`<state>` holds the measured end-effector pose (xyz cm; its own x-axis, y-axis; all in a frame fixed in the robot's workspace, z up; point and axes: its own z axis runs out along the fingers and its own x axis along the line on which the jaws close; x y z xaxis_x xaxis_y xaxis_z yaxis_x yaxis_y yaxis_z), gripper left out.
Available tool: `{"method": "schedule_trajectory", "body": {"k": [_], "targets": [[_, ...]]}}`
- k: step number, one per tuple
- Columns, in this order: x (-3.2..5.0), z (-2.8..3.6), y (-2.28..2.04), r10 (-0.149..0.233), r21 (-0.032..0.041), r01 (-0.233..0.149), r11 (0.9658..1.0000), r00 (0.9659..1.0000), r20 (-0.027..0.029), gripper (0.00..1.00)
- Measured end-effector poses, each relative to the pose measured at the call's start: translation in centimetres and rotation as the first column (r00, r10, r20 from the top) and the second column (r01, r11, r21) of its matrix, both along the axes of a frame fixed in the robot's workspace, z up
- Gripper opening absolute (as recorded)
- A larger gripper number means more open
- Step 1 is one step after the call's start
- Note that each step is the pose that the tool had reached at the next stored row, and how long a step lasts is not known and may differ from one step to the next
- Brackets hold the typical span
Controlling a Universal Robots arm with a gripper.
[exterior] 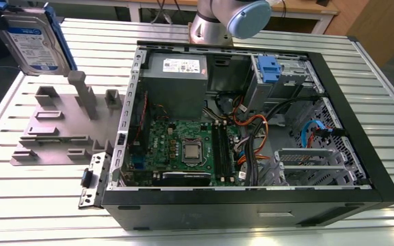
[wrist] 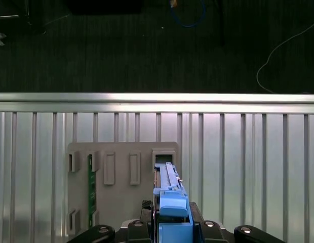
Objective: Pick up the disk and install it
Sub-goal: 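Pick up the disk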
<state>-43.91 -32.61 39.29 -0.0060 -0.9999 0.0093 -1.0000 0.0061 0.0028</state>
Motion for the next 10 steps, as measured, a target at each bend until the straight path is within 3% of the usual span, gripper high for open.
{"method": "schedule_trajectory", "body": {"k": [10], "targets": [[0.0,1.17,0.0,0.0,-0.0008,0.0,1.0,1.0,0.0001,0.36]]}}
